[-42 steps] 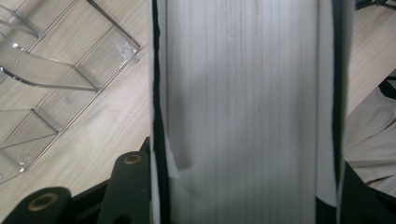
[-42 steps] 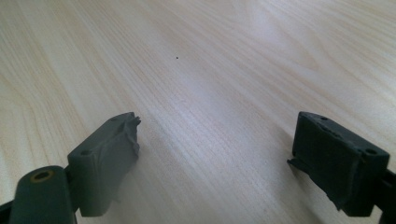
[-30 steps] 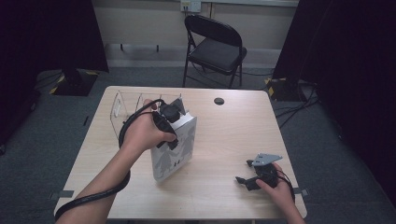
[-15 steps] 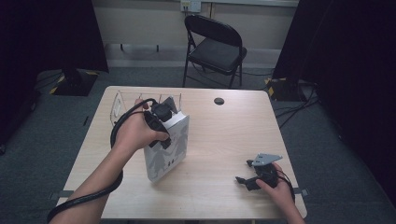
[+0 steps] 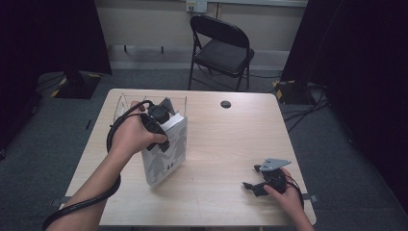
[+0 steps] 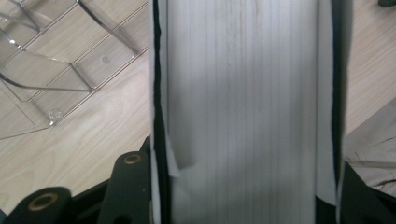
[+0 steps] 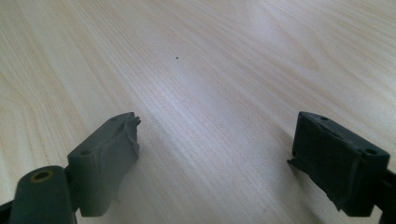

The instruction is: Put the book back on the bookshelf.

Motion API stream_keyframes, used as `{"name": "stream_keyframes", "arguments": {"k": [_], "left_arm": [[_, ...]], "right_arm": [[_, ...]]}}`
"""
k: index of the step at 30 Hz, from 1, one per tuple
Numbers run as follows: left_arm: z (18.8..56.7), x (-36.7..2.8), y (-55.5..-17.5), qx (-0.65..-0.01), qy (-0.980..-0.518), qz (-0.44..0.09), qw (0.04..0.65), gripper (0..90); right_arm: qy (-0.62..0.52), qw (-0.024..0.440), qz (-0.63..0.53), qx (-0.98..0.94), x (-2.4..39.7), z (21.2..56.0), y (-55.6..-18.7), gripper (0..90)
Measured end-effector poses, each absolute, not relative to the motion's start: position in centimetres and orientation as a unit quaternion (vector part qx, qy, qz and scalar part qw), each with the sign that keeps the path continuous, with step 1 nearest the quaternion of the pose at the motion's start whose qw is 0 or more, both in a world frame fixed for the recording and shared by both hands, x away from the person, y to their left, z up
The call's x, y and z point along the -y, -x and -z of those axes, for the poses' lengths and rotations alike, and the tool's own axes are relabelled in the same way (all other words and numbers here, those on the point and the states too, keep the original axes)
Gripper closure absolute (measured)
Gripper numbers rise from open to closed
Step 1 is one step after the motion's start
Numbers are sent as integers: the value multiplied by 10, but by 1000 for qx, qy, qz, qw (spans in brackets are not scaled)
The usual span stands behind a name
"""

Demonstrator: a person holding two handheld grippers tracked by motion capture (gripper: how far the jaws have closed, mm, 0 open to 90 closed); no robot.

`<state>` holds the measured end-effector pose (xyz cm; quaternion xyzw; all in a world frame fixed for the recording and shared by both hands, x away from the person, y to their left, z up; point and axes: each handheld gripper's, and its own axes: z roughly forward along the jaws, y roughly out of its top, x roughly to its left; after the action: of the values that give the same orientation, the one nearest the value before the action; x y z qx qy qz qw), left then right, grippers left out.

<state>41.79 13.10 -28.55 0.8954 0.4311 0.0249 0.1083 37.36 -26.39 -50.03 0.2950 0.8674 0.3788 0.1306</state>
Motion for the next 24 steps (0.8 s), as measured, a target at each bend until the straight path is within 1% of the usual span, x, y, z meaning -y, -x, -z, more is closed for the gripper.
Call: {"name": "stream_keyframes", "arguments": {"k": [16,24], "left_arm": [[287,-146,-424,-458,-881,-26,111,527],[287,-147,-427,-469,-876,-30,107,527]], "right_arm": [[-295,130,-379,-867,264,500,-374,133],[-295,131,-379,-867,264,500,-374,134]]}}
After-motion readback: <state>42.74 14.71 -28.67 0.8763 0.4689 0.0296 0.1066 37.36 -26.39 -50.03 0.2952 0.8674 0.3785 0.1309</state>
